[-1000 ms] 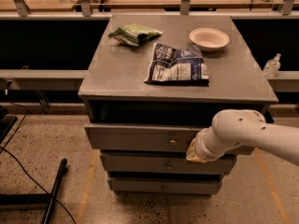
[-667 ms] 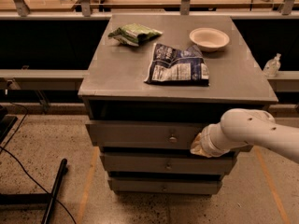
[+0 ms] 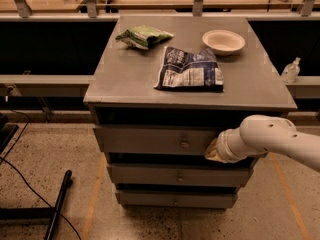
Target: Close top drawer
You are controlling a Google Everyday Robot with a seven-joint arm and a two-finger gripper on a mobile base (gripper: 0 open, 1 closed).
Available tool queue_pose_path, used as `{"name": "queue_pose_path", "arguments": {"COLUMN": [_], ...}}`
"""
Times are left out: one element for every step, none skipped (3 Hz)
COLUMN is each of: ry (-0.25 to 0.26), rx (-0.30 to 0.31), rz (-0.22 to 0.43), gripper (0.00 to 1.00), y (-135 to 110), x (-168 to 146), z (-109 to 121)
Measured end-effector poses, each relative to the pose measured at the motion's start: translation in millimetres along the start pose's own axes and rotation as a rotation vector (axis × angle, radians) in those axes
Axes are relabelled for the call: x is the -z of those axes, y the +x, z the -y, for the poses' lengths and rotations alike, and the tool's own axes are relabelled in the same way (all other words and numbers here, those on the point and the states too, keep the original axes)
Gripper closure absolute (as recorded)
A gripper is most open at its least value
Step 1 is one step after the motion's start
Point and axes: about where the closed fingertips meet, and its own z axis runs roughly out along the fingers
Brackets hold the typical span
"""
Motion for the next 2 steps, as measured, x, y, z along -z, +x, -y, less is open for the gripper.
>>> {"name": "queue_pose_path", "arguments": {"ry": [0.000,0.000], "rx": [-0.001,-0.001], "rz": [0.004,0.004], "gripper": [1.00,1.00], "y": [0.7,0.7], "x": [-0.1,-0.1], "z": [0.1,0.0]}}
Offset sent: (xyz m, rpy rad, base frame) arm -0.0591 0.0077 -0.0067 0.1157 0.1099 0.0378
